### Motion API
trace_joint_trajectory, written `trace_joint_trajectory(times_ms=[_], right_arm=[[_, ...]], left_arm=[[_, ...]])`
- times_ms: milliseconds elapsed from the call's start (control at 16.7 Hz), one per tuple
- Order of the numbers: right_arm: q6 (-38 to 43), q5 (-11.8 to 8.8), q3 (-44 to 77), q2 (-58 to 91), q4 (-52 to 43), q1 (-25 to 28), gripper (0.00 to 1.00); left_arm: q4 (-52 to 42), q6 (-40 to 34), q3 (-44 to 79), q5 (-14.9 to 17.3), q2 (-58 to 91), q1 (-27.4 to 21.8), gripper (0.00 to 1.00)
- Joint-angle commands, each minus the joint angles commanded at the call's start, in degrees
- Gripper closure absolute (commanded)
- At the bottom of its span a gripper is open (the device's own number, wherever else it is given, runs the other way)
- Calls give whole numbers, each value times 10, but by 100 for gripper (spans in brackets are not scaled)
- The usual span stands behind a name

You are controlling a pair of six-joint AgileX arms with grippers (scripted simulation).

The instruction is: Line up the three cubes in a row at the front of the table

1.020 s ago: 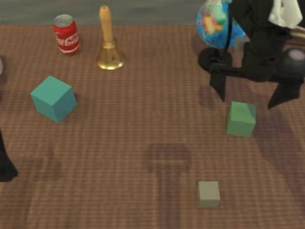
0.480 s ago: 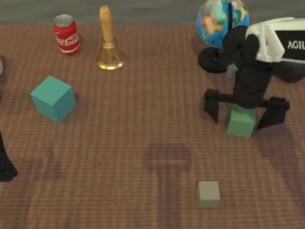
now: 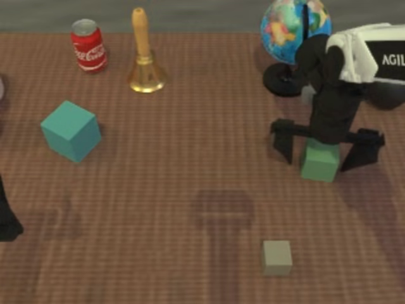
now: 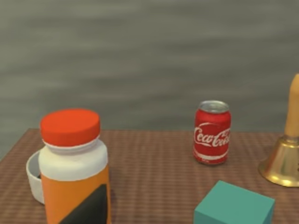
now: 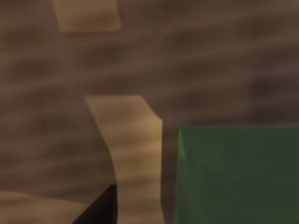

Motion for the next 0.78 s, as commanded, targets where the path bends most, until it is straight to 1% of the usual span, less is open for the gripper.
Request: trace_joint_trajectory(times_ms=[540, 600, 780], right_arm=[[0, 0, 0, 0, 0, 0, 98], [0, 0, 0, 0, 0, 0, 100], [0, 0, 0, 0, 0, 0, 100]], left_arm=[[0, 0, 0, 0, 0, 0, 0], [0, 0, 0, 0, 0, 0, 0], [0, 0, 0, 0, 0, 0, 0]])
